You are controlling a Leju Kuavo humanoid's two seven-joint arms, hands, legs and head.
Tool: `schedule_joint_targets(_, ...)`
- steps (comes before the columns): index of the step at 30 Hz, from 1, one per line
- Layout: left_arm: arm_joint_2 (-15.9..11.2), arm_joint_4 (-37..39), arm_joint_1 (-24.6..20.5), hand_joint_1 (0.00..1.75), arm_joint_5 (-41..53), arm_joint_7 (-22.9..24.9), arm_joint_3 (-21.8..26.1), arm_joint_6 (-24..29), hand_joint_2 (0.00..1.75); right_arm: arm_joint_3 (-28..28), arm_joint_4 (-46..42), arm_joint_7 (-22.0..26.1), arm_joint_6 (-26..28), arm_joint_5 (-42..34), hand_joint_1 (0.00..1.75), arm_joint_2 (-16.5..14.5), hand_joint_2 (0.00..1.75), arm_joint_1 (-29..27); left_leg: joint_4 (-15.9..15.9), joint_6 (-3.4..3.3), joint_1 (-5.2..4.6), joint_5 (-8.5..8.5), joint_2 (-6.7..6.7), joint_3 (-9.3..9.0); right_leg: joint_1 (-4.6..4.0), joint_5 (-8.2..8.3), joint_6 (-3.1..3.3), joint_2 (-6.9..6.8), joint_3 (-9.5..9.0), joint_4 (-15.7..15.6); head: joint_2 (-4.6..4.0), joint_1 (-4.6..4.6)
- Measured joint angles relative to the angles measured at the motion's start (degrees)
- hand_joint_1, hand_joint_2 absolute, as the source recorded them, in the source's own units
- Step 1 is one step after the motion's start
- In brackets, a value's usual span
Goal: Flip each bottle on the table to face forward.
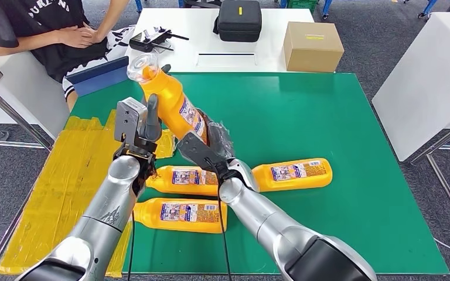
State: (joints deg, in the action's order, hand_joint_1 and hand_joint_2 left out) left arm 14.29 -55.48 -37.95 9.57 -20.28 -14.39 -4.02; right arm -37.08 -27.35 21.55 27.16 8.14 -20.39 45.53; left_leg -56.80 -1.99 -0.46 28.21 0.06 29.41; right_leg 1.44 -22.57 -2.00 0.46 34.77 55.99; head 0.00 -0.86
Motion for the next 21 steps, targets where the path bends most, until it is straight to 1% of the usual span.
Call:
schedule_joint_targets(6,0.4,0.1,-1.0,0.00,-0.2,-0.2,0.0,0.0,0.00,-3.1,0.0,-0.9,2.3,-3.0,1.75,0.1,1.75,2.2,0.0,0.00,0.00,0.00,-0.01,0.00,0.00,0.00,0.00,-0.01,0.00,0.0,0.00,-0.02)
schedule_joint_targets(14,0.6,0.4,-1.8,0.00,-0.5,-0.2,-0.2,0.0,0.00,-3.6,0.1,-1.2,3.1,-3.0,1.75,0.2,1.75,3.1,0.0,0.00,0.00,0.00,0.00,0.00,0.00,0.00,0.00,0.00,0.00,0.0,0.00,-0.01)
schedule_joint_targets(21,0.6,0.8,-1.9,0.00,-0.6,-0.2,-0.4,0.1,0.00,-4.4,0.2,-2.4,5.3,-2.2,1.75,0.2,1.75,3.1,0.0,0.00,0.00,0.00,0.00,0.00,0.00,0.00,0.00,0.00,0.00,0.0,0.00,-0.01)
